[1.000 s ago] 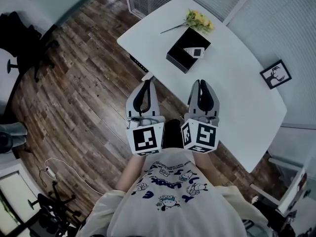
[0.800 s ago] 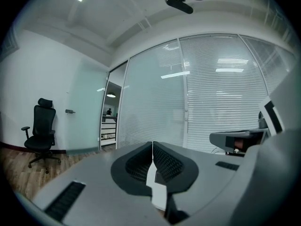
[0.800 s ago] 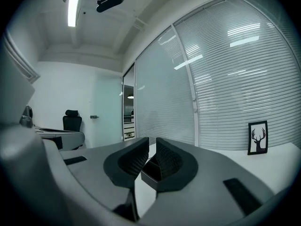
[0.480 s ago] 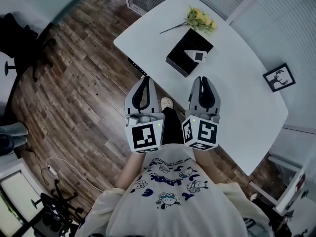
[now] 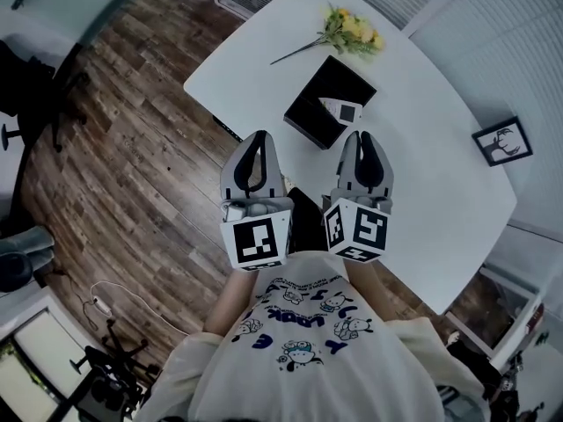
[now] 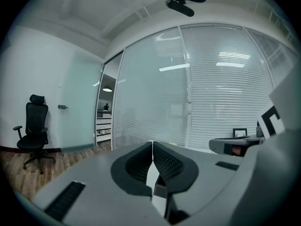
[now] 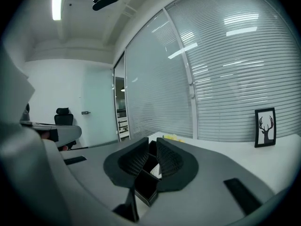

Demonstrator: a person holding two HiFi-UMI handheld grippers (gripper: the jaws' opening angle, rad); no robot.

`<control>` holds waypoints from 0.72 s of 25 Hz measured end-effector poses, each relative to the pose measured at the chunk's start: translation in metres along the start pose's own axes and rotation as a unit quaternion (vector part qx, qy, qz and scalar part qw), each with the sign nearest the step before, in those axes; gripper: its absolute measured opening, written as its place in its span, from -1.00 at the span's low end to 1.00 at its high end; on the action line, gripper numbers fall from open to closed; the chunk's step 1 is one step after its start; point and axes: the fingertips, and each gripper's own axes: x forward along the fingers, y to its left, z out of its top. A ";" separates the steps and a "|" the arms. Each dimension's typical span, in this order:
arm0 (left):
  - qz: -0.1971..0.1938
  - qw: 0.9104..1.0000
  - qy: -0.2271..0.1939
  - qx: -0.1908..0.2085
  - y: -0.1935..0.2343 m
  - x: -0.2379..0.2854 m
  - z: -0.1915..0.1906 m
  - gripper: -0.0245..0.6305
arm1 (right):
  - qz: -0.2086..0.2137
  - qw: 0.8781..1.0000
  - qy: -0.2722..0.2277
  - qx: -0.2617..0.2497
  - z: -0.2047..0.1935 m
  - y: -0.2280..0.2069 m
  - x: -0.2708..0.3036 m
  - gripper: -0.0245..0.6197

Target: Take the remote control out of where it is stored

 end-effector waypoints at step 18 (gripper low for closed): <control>-0.010 0.998 0.065 0.006 -0.009 0.055 -0.045 -0.87 | -0.014 0.997 0.069 0.037 -0.050 -0.035 0.051 -0.35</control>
